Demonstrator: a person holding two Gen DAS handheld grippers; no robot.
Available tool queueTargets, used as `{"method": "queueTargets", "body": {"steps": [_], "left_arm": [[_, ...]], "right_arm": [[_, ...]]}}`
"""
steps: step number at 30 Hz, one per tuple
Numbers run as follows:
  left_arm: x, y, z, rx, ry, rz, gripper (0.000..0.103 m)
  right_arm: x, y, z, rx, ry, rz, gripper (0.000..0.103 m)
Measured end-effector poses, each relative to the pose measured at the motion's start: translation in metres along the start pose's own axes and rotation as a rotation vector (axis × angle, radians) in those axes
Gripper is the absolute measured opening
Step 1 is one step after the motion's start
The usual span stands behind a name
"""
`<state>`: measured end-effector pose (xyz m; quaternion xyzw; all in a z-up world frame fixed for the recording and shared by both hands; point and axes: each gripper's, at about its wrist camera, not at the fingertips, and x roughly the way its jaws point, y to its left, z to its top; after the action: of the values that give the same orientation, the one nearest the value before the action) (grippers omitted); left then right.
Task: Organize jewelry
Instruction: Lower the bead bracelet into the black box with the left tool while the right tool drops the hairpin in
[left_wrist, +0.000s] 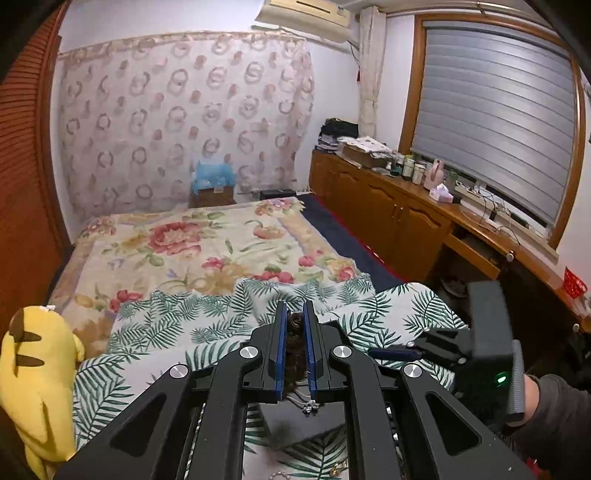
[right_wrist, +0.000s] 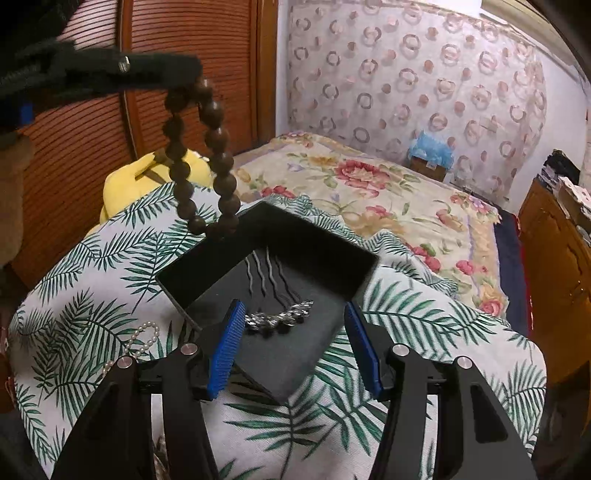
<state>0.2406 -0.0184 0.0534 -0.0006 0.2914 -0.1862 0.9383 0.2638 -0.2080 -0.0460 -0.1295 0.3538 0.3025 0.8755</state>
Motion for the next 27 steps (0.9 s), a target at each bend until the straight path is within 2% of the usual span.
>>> {"method": "queueTargets", "body": {"steps": [9, 16, 17, 20, 27], "left_arm": [[0.029, -0.005, -0.008, 0.008, 0.057, -0.032, 0.008], [0.036, -0.005, -0.016, 0.011, 0.083, -0.004, 0.009], [0.034, -0.005, -0.020, 0.008, 0.085, 0.000, 0.011], [0.025, -0.004, -0.029, 0.003, 0.085, 0.018, 0.026], [-0.007, -0.007, -0.072, 0.013, 0.094, 0.046, 0.035]], "right_arm": [[-0.015, -0.021, -0.018, 0.064, -0.019, -0.034, 0.059], [-0.021, -0.018, -0.030, 0.087, -0.028, -0.042, 0.059], [-0.023, -0.017, -0.032, 0.092, -0.031, -0.040, 0.059], [-0.032, -0.011, -0.039, 0.108, -0.044, -0.034, 0.059], [-0.051, 0.013, -0.066, 0.134, -0.063, -0.017, 0.059]]}}
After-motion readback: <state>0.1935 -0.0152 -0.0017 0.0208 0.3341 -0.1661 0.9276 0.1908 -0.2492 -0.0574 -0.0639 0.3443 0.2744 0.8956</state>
